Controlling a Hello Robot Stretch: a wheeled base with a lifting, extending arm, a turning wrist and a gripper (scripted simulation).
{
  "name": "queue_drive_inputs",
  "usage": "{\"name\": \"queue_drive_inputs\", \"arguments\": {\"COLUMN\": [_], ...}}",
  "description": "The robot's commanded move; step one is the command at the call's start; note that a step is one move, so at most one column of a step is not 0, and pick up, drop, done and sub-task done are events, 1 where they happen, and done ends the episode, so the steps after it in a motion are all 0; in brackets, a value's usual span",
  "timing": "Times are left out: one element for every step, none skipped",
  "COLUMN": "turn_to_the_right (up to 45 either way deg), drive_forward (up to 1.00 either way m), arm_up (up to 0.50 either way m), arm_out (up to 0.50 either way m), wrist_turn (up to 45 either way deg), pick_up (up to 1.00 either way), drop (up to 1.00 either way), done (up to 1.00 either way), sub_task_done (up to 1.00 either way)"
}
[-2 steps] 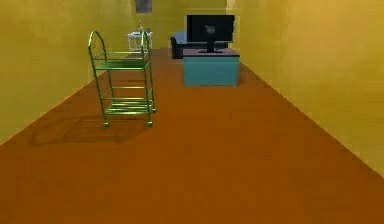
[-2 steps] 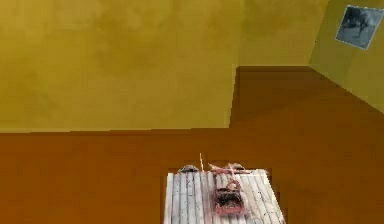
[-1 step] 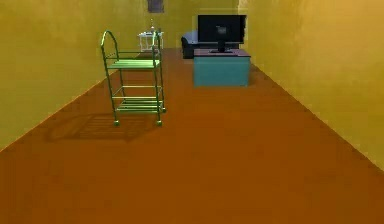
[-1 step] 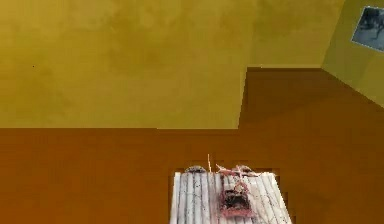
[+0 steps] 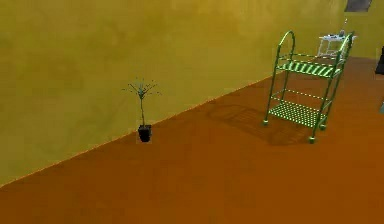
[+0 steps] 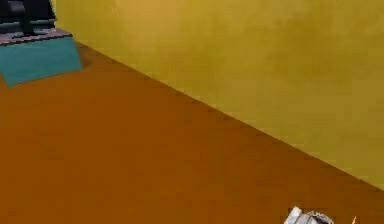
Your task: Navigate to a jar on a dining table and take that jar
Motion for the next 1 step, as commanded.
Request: {"name": "queue_drive_inputs", "arguments": {"turn_to_the_right": [-42.0], "drive_forward": [0.00], "arm_up": [0.00], "arm_out": [0.00], "wrist_turn": [0.0], "pick_up": [0.00], "drop": [0.00], "done": [0.00], "sub_task_done": [0.00]}}
